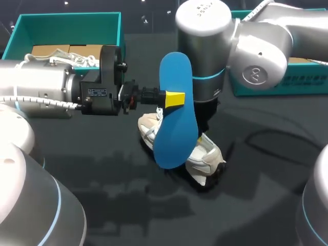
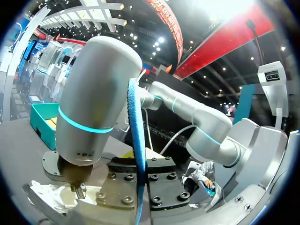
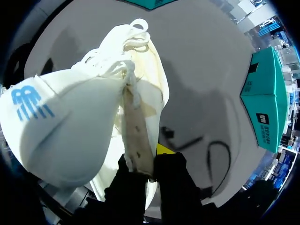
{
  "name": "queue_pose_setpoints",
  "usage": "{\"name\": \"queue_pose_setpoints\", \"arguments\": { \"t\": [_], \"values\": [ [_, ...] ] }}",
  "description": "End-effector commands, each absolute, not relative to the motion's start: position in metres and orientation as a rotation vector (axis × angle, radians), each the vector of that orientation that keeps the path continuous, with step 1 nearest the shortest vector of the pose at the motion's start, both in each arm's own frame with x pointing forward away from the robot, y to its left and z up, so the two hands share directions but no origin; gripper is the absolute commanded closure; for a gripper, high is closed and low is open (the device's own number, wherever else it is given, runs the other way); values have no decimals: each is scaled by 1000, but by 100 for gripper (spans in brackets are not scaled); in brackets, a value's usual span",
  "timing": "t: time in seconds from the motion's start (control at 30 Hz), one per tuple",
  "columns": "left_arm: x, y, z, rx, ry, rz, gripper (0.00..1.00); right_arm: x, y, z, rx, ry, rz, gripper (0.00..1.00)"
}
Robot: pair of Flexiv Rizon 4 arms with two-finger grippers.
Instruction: Take the shoe out of the shoebox, open the shoe tongue, remove and reinsert the insole, then place the shoe into the shoebox
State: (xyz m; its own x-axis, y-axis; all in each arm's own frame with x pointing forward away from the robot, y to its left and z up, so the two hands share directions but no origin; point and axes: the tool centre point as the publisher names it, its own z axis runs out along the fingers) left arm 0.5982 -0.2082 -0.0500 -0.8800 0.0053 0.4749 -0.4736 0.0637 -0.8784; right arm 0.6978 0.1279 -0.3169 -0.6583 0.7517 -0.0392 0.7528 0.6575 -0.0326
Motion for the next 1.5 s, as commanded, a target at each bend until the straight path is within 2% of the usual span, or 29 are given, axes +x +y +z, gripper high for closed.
{"name": "queue_pose_setpoints", "arguments": {
  "t": [0.03, 0.47, 1.5],
  "values": [
    [598, -210, -51, 469, -1995, 1878, 100, 684, 121, -310, 1683, 2629, 11, 100],
    [598, -210, -51, 469, -1995, 1878, 100, 665, 123, -316, 2023, 2363, 136, 100],
    [598, -210, -51, 469, -1995, 1878, 100, 672, 131, -369, 2185, 2348, 110, 100]
  ]
}}
